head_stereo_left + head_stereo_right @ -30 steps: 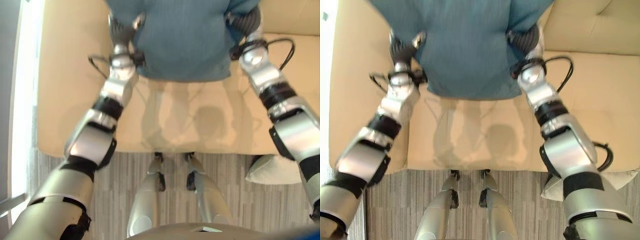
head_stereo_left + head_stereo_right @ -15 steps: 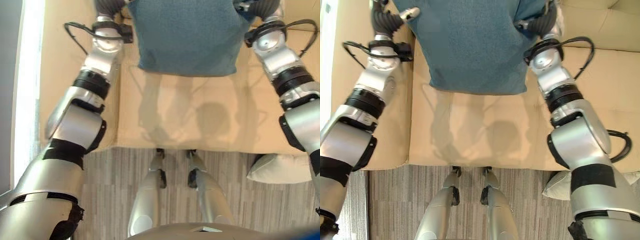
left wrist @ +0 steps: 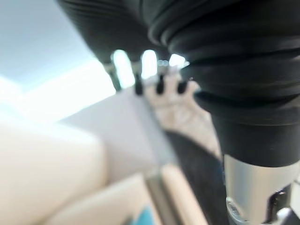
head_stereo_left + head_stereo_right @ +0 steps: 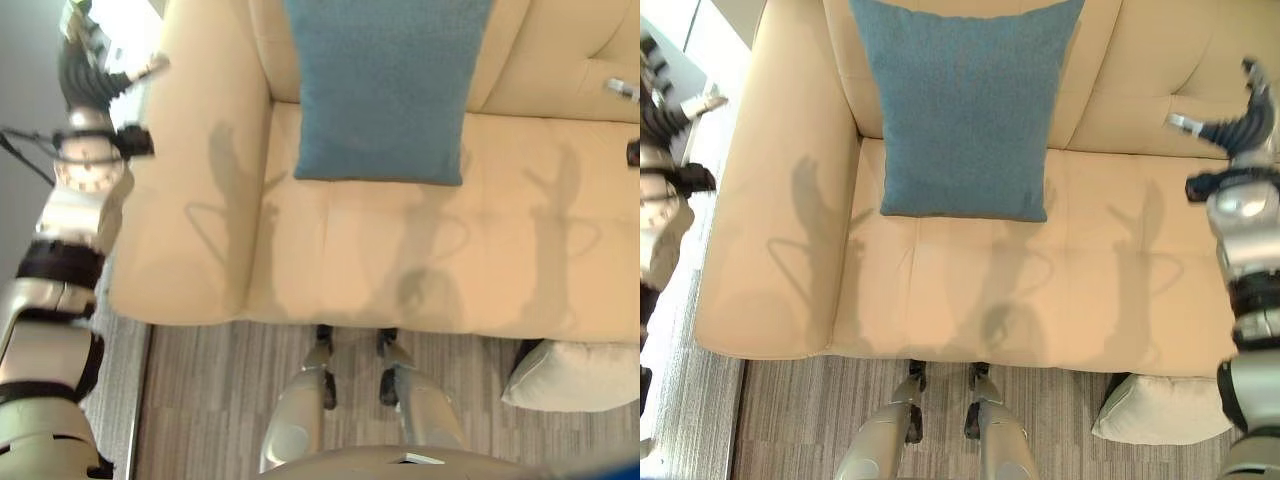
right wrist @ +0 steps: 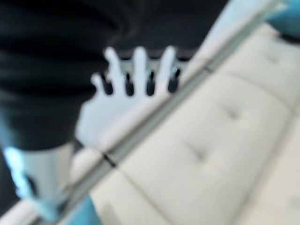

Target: Pick up all the scattered cushions and arrange them neatly on the sofa.

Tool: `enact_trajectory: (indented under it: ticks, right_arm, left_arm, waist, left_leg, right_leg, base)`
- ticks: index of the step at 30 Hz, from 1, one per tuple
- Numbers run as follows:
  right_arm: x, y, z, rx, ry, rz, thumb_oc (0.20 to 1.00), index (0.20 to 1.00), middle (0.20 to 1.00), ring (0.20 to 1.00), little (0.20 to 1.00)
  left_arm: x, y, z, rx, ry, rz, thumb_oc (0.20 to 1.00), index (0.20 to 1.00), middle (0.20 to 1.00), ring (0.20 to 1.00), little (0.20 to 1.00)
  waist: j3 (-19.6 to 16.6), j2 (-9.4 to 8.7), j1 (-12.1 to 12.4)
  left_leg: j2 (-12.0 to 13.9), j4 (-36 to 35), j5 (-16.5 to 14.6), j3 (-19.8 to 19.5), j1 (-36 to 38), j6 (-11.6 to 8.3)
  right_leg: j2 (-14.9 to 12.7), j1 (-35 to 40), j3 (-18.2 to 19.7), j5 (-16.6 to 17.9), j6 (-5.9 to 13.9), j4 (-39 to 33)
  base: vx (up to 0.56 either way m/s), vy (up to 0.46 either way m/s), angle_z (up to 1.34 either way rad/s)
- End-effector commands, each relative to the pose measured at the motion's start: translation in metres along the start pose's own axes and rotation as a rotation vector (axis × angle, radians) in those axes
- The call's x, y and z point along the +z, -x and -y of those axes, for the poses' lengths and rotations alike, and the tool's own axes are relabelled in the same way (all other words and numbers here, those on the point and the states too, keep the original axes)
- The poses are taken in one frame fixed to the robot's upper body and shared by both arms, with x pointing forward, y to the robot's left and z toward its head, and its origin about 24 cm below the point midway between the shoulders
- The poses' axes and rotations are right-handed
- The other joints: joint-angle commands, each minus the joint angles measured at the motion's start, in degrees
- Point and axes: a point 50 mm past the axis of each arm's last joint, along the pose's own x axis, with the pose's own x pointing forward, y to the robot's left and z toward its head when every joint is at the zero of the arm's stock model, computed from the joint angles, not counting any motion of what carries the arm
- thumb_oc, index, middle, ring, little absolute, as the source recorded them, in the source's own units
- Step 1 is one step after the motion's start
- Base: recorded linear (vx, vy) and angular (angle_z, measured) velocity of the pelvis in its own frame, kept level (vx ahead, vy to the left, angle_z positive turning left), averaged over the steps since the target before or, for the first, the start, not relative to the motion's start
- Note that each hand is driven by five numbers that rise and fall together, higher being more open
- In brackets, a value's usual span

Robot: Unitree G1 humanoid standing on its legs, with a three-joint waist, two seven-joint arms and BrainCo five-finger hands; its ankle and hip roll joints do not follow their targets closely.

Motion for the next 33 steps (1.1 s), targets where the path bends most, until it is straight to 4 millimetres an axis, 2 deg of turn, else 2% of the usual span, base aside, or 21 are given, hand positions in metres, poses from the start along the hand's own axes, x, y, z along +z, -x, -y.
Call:
enact_trajectory:
  ticks: [1, 2, 3, 4, 6, 7, 9, 10, 11, 12, 13, 16, 17, 18, 21, 23, 24, 29, 30, 31, 33]
  right_arm:
    - [-0.041, 0.026, -0.018, 0.123, 0.075, -0.097, 1.0, 1.0, 1.0, 1.0, 1.0]
    - [-0.076, 0.06, -0.035, 0.209, 0.08, -0.209, 1.0, 1.0, 1.0, 1.0, 1.0]
    - [-0.091, 0.075, -0.037, 0.236, 0.105, -0.264, 1.0, 1.0, 1.0, 1.0, 1.0]
    - [-0.091, 0.075, -0.037, 0.236, 0.105, -0.265, 1.0, 1.0, 1.0, 1.0, 1.0]
    - [-0.118, 0.107, -0.052, 0.309, 0.141, -0.374, 1.0, 1.0, 1.0, 1.0, 1.0]
    - [-0.118, 0.107, -0.052, 0.309, 0.141, -0.374, 1.0, 1.0, 1.0, 1.0, 1.0]
    - [-0.159, 0.166, -0.073, 0.461, 0.238, -0.57, 1.0, 1.0, 1.0, 1.0, 1.0]
    - [-0.159, 0.166, -0.073, 0.461, 0.237, -0.57, 1.0, 1.0, 1.0, 1.0, 1.0]
    - [-0.179, 0.202, -0.083, 0.561, 0.311, -0.672, 1.0, 1.0, 1.0, 1.0, 1.0]
    - [-0.179, 0.201, -0.083, 0.561, 0.311, -0.672, 1.0, 1.0, 1.0, 1.0, 1.0]
    - [-0.184, 0.212, -0.085, 0.575, 0.309, -0.71, 1.0, 1.0, 1.0, 1.0, 1.0]
    - [-0.201, 0.253, -0.097, 0.645, 0.31, -0.869, 1.0, 1.0, 1.0, 1.0, 1.0]
    - [-0.21, 0.278, -0.101, 0.663, 0.305, -0.984, 1.0, 1.0, 1.0, 1.0, 1.0]
    - [-0.21, 0.278, -0.101, 0.663, 0.304, -0.983, 1.0, 1.0, 1.0, 1.0, 1.0]
    - [-0.218, 0.311, -0.103, 0.656, 0.272, -1.153, 1.0, 1.0, 1.0, 1.0, 1.0]
    - [-0.22, 0.322, -0.101, 0.631, 0.252, -1.229, 1.0, 1.0, 1.0, 1.0, 1.0]
    - [-0.221, 0.32, -0.098, 0.603, 0.243, -1.243, 1.0, 1.0, 1.0, 1.0, 1.0]
    - [-0.222, 0.319, -0.096, 0.623, 0.266, -1.249, 1.0, 1.0, 1.0, 1.0, 1.0]
    - [-0.222, 0.317, -0.097, 0.645, 0.283, -1.242, 1.0, 1.0, 1.0, 1.0, 1.0]
    - [-0.222, 0.317, -0.099, 0.657, 0.283, -1.243, 1.0, 1.0, 1.0, 1.0, 1.0]
    - [-0.22, 0.312, -0.103, 0.659, 0.285, -1.232, 1.0, 1.0, 1.0, 1.0, 1.0]
  left_arm:
    - [-0.023, 0.02, -0.005, -0.093, -0.097, -0.068, 1.0, 1.0, 1.0, 1.0, 1.0]
    - [-0.068, 0.067, -0.004, -0.14, -0.077, -0.263, 1.0, 1.0, 1.0, 1.0, 1.0]
    - [-0.086, 0.087, -0.005, -0.151, -0.054, -0.353, 1.0, 1.0, 1.0, 1.0, 1.0]
    - [-0.086, 0.087, -0.005, -0.152, -0.054, -0.354, 1.0, 1.0, 1.0, 1.0, 1.0]
    - [-0.127, 0.135, 0.003, -0.129, 0.004, -0.575, 1.0, 1.0, 1.0, 1.0, 1.0]
    - [-0.127, 0.135, 0.003, -0.129, 0.004, -0.575, 1.0, 1.0, 1.0, 1.0, 1.0]
    - [-0.179, 0.222, 0.009, -0.185, -0.083, -0.951, 1.0, 1.0, 1.0, 1.0, 1.0]
    - [-0.179, 0.222, 0.009, -0.184, -0.083, -0.95, 1.0, 1.0, 1.0, 1.0, 1.0]
    - [-0.202, 0.284, 0.016, -0.229, -0.174, -1.203, 1.0, 1.0, 1.0, 1.0, 1.0]
    - [-0.202, 0.283, 0.016, -0.229, -0.174, -1.203, 1.0, 1.0, 1.0, 1.0, 1.0]
    - [-0.205, 0.296, 0.019, -0.238, -0.187, -1.257, 1.0, 1.0, 1.0, 1.0, 1.0]
    - [-0.21, 0.342, 0.026, -0.228, -0.186, -1.456, 1.0, 1.0, 1.0, 1.0, 1.0]
    - [-0.211, 0.359, 0.03, -0.225, -0.173, -1.548, 1.0, 1.0, 1.0, 1.0, 1.0]
    - [-0.211, 0.359, 0.03, -0.225, -0.172, -1.548, 1.0, 1.0, 1.0, 1.0, 1.0]
    - [-0.212, 0.363, 0.031, -0.263, -0.229, -1.601, 1.0, 1.0, 1.0, 1.0, 1.0]
    - [-0.213, 0.361, 0.032, -0.265, -0.239, -1.601, 1.0, 1.0, 1.0, 1.0, 1.0]
    - [-0.213, 0.361, 0.035, -0.258, -0.226, -1.597, 1.0, 1.0, 1.0, 1.0, 1.0]
    - [-0.212, 0.366, 0.04, -0.258, -0.193, -1.614, 1.0, 1.0, 1.0, 1.0, 1.0]
    - [-0.212, 0.366, 0.045, -0.26, -0.172, -1.612, 1.0, 1.0, 1.0, 1.0, 1.0]
    - [-0.213, 0.364, 0.046, -0.266, -0.165, -1.608, 1.0, 1.0, 1.0, 1.0, 1.0]
    - [-0.214, 0.352, 0.054, -0.299, -0.171, -1.564, 1.0, 1.0, 1.0, 1.0, 1.0]
  waist:
    - [-5.52, -1.65, -0.28]
    - [-6.14, -1.49, -0.09]
    - [-6.34, -1.29, -0.22]
    - [-6.34, -1.29, -0.22]
    - [-7.1, -1.01, -0.29]
    - [-7.14, -1.01, -0.29]
    - [-8.5, -0.58, -0.87]
    - [-8.62, -0.61, -0.89]
    - [-9.45, -0.37, -1.2]
    - [-9.57, -0.39, -1.23]
    - [-9.89, -0.42, -1.41]
    - [-10.29, -0.52, -1.53]
    - [-10.2, -0.78, -1.67]
    - [-10.12, -0.79, -1.71]
    - [-9.31, -1.16, -2.15]
    - [-8.82, -1.88, -2.02]
    - [-8.18, -2.64, -1.54]
    - [-8.9, -2.58, -1.32]
    - [-8.83, -1.94, -1.04]
    - [-8.81, -1.59, -1.44]
    - [-8.39, -1.43, -2.5]
  left_leg:
    - [0.78, 0.15, -2.27, 0.93, 4.67, -2.93]
    - [0.83, 0.15, -2.54, 1.18, 6.77, -2.79]
    - [0.84, 0.15, -2.63, 1.3, 7.71, -2.75]
    - [0.84, 0.15, -2.64, 1.29, 7.76, -2.75]
    - [0.91, 0.15, -2.53, 1.5, 9.2, -2.77]
    - [0.91, 0.15, -2.52, 1.5, 9.16, -2.77]
    - [1.44, 0.15, -3.05, 1.77, 12.94, -2.8]
    - [1.41, 0.15, -2.92, 1.75, 12.74, -2.78]
    - [2.14, 0.15, -3.18, 2.07, 15.28, -2.96]
    - [2.11, 0.15, -3.07, 2.05, 15.07, -2.94]
    - [2.35, 0.15, -3.05, 2.18, 15.69, -3.03]
    - [3.54, 0.15, -2.64, 2.21, 17.65, -3.46]
    - [4.45, 0.15, -2.07, 2.22, 18.21, -4.02]
    - [4.46, 0.15, -2.08, 2.2, 18.28, -4.04]
    - [6.22, 1.89, -0.46, 2.41, 17.09, -5.19]
    - [6.06, 6.02, -1.66, 0.81, 15.99, -4.89]
    - [3.36, 11.97, -5.34, -3.16, 15.84, -4.03]
    - [-0.12, 15.49, -8.77, -7.34, 17.6, -3.15]
    - [-2.2, 16.51, -10.08, -11.73, 19.34, -2.63]
    - [-2.98, 14.88, -11.06, -12.67, 20.4, -2.03]
    - [-3.43, 11.45, -12.23, -11.19, 20.99, -0.98]
  right_leg:
    - [-5.78, 4.69, 0.82, 1.66, 8.55, -1.61]
    - [-5.86, 6.69, 0.61, 1.21, 8.52, -1.61]
    - [-5.77, 7.54, 0.48, 0.95, 8.48, -1.61]
    - [-5.76, 7.59, 0.47, 0.93, 8.48, -1.61]
    - [-5.72, 9.06, 0.17, 0.82, 8.35, -1.61]
    - [-5.73, 9.03, 0.17, 0.82, 8.35, -1.61]
    - [-5.05, 12.82, 0.26, -0.31, 7.99, -1.61]
    - [-5.09, 12.63, 0.25, -0.22, 7.98, -1.61]
    - [-4.29, 14.89, 0.49, -1.57, 7.59, -1.04]
    - [-4.32, 14.7, 0.48, -1.49, 7.58, -1.05]
    - [-4.03, 15.3, 0.61, -1.84, 7.4, -0.88]
    - [-2.93, 16.95, 1.01, -3.49, 6.51, 0.15]
    - [-1.97, 18.07, 1.22, -4.2, 5.81, 0.18]
    - [-1.96, 18.16, 1.2, -4.21, 5.8, 0.16]
    - [-0.43, 19.1, 1.21, -5.03, 4.59, -0.58]
    - [-0.3, 19.35, 1.44, -4.94, 4.13, -0.93]
    - [-1.12, 18.53, 2.3, -4.07, 4.05, -0.13]
    - [-1.59, 17.03, 3.89, -2.71, 4.67, 0.63]
    - [-1.32, 15.09, 6.03, -1.46, 5.06, 1.55]
    - [-1.41, 13.03, 7.02, -0.54, 5.43, 2.39]
    - [-2.04, 10.45, 7.55, 1.29, 6.12, 2.94]
  base:
    - [0.06, -0.016, 0.01]
    - [0.04, -0.022, 0.0]
    - [0.03, -0.019, -0.06]
    - [0.0, -0.021, -0.07]
    - [0.01, -0.021, -0.07]
    - [0.02, -0.031, -0.02]
    - [0.03, -0.069, 0.01]
    - [0.04, -0.12, 0.0]
    - [0.01, -0.072, 0.01]
    - [0.01, -0.105, -0.03]
    - [-0.01, -0.077, -0.02]
    - [-0.03, -0.155, -0.01]
    - [-0.06, -0.171, -0.01]
    - [-0.08, -0.17, 0.05]
    - [-0.14, -0.151, 0.05]
    - [-0.24, -0.135, 0.15]
    - [-0.23, -0.074, 0.09]
    - [-0.13, 0.036, -0.26]
    - [-0.21, 0.118, -0.11]
    - [-0.39, 0.23, -0.54]
    - [-0.27, 0.168, -0.83]
